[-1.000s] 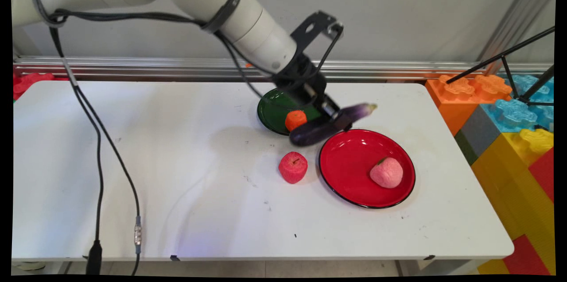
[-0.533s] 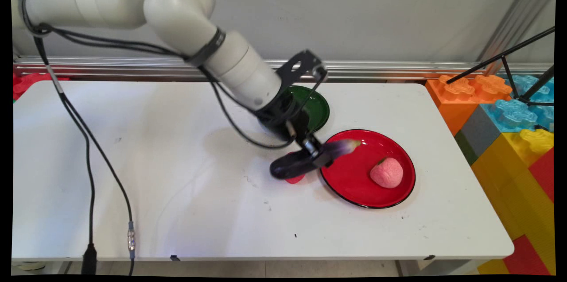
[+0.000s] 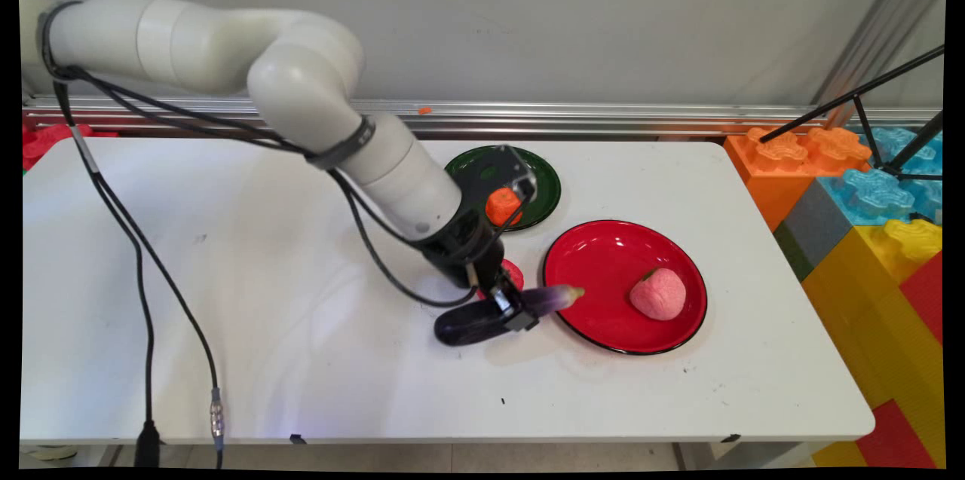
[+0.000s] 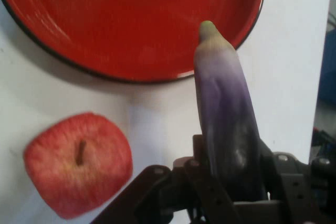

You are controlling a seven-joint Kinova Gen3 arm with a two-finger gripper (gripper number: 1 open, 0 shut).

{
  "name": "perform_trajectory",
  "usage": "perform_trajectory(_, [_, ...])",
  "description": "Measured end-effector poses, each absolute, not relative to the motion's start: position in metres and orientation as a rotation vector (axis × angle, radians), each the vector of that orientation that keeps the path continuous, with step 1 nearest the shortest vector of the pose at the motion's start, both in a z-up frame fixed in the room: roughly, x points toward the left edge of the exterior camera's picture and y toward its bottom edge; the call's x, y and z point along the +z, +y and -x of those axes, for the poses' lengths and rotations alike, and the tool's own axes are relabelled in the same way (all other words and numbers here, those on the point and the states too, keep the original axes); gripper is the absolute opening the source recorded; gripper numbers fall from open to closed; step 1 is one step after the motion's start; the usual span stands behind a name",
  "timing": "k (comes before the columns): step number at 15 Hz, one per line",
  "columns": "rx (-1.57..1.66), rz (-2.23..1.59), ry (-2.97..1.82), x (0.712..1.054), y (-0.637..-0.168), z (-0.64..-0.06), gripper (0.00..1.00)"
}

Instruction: Place the picked object on the table

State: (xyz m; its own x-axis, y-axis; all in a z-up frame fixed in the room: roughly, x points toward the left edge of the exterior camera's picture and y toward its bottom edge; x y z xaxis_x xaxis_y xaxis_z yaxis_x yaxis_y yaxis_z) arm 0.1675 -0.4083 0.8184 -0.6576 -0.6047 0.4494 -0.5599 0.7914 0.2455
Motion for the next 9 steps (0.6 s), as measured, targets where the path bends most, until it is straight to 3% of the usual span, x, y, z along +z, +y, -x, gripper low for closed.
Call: perform_trajectory(9, [-0.144, -0.847, -2.511, 0.789, -0.390, -0.174, 0.00])
